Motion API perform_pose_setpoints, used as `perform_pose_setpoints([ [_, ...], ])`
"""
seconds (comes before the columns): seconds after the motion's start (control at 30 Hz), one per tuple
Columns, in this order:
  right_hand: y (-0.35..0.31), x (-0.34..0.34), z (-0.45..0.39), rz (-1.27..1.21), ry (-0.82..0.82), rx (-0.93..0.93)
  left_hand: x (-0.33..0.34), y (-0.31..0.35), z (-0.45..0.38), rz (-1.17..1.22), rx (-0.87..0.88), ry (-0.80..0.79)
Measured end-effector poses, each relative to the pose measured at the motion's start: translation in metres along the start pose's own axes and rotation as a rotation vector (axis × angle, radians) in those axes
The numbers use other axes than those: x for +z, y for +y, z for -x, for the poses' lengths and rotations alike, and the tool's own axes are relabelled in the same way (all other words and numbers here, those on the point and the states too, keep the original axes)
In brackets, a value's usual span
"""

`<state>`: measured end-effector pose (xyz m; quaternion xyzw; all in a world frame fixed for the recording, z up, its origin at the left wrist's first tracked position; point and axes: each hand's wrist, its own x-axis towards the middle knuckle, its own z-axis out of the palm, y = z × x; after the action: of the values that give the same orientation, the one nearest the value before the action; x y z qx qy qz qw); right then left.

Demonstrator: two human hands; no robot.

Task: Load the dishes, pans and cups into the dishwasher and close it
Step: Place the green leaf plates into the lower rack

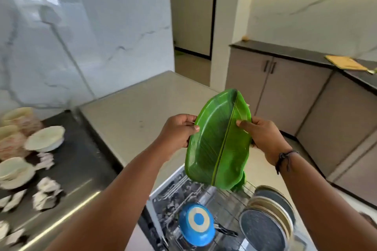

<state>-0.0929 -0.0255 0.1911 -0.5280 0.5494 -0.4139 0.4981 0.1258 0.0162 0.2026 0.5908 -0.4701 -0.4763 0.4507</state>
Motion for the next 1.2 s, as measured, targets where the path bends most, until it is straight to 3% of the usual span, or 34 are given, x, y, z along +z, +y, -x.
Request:
perform_pose_setpoints([
  [0.3,0.138,-0.065,-0.046,0.184,0.155,0.269,0.102,-0.089,-0.108,-0.31,0.016,-0.157],
  [0.5,0.197,-0.067,-0.04,0.57,0.252,0.397,0.158,-0.178,-0.154,-0.397,-0.136,-0.356],
  [0.6,0.243,-0.067,-0.056,0.68,0.183,0.478,0.182,-0.226,-0.174,-0.393,-0.267,-0.408],
  [0.87,0.403,-0.029,-0.112,0.657,0.066,0.562,0.214,-0.373,-0.244,-0.529,-0.42,-0.313],
  [1.03,0.456,-0.009,-0.146,0.563,0.215,0.415,0.225,-0.433,-0.291,-0.483,-0.376,-0.134],
  [1.2,0.476,-0.025,-0.205,0.591,0.329,0.22,0.234,-0.451,-0.328,-0.389,-0.225,0.027],
])
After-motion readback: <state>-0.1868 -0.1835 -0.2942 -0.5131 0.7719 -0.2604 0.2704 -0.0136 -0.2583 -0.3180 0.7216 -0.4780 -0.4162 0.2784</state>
